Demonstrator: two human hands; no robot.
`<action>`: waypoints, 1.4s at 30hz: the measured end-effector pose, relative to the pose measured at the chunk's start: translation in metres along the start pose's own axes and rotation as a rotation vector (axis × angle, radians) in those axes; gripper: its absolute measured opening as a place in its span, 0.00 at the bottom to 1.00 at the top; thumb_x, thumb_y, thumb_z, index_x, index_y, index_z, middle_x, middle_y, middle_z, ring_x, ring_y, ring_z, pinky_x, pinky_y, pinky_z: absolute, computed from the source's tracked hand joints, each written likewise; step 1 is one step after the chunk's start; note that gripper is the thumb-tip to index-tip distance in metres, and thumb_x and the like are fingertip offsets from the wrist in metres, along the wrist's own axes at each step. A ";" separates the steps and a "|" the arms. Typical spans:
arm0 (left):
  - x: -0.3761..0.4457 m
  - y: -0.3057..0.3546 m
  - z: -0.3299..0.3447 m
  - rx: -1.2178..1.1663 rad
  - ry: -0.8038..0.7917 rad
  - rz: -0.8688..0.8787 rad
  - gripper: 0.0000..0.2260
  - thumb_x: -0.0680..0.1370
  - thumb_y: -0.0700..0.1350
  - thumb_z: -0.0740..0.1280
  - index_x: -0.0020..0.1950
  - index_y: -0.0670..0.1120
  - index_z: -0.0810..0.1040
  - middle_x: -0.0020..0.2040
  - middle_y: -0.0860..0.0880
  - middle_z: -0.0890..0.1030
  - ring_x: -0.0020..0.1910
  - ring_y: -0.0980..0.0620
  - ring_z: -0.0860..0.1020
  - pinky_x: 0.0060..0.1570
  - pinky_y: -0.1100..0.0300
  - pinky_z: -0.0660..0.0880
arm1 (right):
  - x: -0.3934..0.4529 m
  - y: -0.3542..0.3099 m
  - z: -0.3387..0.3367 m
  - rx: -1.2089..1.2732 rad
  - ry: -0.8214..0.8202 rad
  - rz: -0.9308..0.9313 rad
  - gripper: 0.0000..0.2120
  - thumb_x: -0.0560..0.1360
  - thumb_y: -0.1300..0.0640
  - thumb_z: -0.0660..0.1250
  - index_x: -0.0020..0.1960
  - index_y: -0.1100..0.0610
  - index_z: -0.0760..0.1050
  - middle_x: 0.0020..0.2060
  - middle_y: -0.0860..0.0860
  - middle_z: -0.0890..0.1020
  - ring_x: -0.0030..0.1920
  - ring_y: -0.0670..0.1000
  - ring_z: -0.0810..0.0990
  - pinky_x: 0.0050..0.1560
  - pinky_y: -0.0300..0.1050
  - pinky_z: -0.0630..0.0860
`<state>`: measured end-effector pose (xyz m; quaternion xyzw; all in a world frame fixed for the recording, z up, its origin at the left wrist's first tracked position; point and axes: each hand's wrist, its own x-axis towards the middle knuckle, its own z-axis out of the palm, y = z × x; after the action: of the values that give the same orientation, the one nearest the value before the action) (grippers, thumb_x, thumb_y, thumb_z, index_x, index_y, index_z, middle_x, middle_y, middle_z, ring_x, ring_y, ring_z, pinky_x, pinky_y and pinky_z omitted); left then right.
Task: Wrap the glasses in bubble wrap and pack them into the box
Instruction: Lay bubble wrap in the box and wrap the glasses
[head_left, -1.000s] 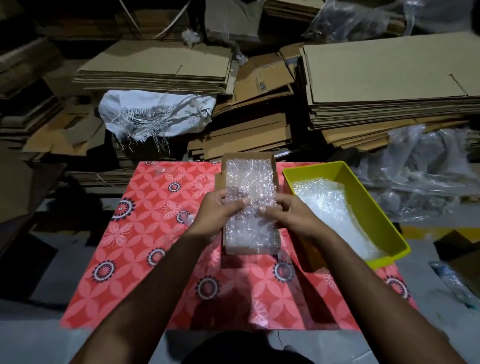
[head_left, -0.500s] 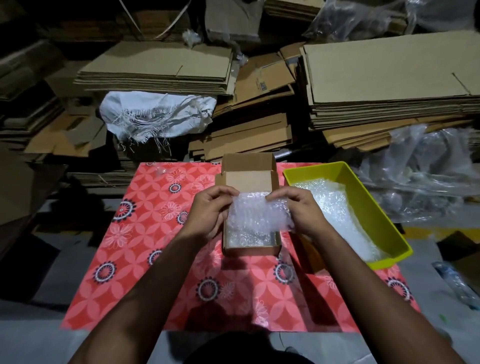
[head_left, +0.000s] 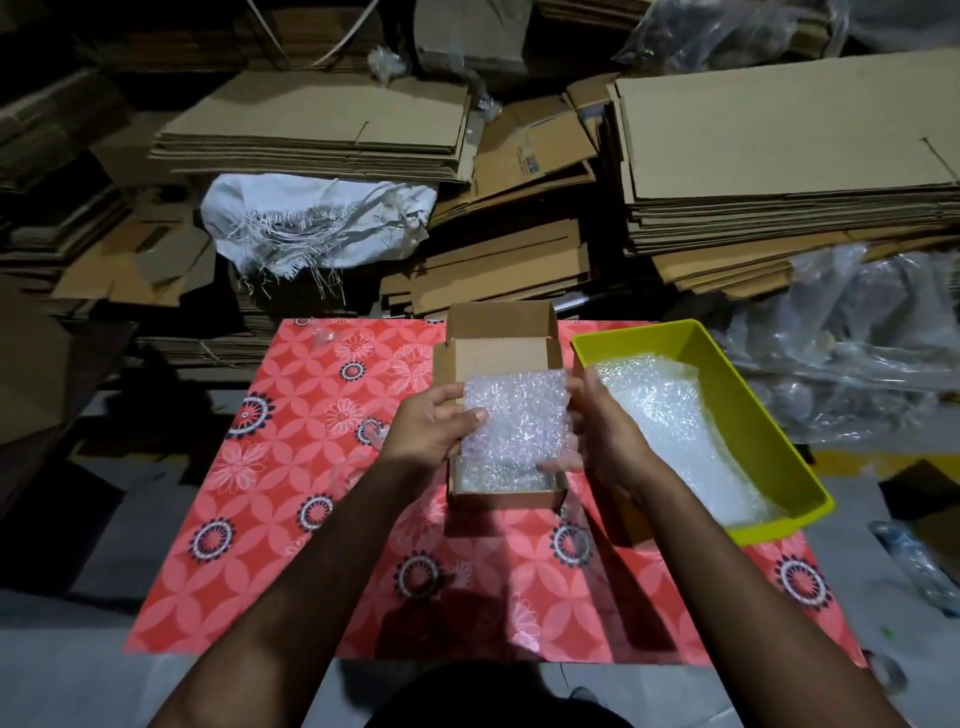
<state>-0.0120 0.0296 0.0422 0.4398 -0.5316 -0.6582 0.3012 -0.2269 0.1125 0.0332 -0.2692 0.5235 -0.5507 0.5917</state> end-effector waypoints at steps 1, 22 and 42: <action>-0.001 -0.001 0.000 0.014 0.008 0.006 0.26 0.72 0.41 0.77 0.67 0.38 0.74 0.55 0.38 0.84 0.52 0.43 0.84 0.56 0.49 0.80 | 0.000 0.003 -0.002 -0.090 -0.049 0.042 0.31 0.74 0.34 0.67 0.68 0.54 0.74 0.51 0.60 0.78 0.46 0.62 0.84 0.40 0.57 0.84; -0.017 -0.014 0.010 -0.185 -0.033 0.110 0.06 0.77 0.34 0.70 0.40 0.39 0.77 0.35 0.45 0.79 0.36 0.48 0.76 0.38 0.60 0.78 | -0.015 0.013 0.013 -0.231 0.027 -0.276 0.10 0.75 0.56 0.70 0.39 0.59 0.84 0.39 0.55 0.83 0.41 0.52 0.78 0.42 0.42 0.75; -0.016 -0.026 0.012 -0.193 -0.025 0.018 0.13 0.76 0.33 0.71 0.59 0.32 0.73 0.48 0.36 0.81 0.46 0.42 0.83 0.46 0.51 0.81 | -0.011 0.013 0.029 -0.456 0.007 -0.170 0.06 0.71 0.59 0.78 0.40 0.56 0.81 0.32 0.47 0.78 0.37 0.48 0.75 0.40 0.45 0.74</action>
<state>-0.0141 0.0555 0.0222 0.3955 -0.4733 -0.7093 0.3414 -0.1938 0.1189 0.0337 -0.4371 0.6116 -0.4672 0.4654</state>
